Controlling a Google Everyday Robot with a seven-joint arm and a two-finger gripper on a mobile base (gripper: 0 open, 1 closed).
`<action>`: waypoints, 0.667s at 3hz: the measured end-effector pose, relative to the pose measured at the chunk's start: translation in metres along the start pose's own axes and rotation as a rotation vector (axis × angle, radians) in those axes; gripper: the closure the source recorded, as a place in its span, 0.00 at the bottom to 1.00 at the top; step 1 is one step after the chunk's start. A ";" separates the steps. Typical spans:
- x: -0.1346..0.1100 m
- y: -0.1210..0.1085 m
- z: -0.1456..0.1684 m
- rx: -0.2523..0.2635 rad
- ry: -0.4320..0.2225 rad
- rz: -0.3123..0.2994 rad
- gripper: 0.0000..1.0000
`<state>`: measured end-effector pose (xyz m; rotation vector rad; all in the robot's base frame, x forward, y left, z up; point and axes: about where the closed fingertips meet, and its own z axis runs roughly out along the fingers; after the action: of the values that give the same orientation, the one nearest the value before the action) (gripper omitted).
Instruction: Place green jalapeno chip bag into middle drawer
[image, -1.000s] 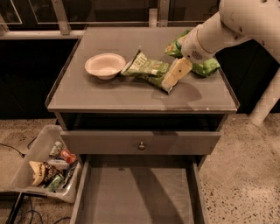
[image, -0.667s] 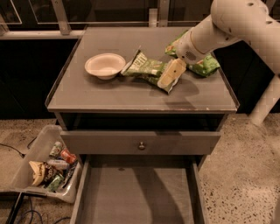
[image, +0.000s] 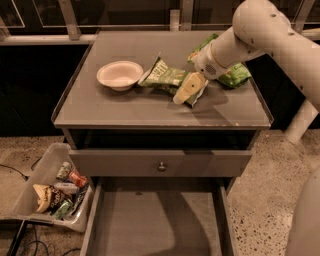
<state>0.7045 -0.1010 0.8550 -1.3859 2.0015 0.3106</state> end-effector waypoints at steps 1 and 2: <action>0.003 0.003 0.011 -0.029 -0.010 0.033 0.00; 0.003 0.003 0.012 -0.030 -0.010 0.034 0.18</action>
Offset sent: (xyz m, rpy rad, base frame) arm 0.0009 0.0043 -0.0093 0.0235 0.0302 -0.0037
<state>0.7056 -0.0956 0.8437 -1.3673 2.0219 0.3635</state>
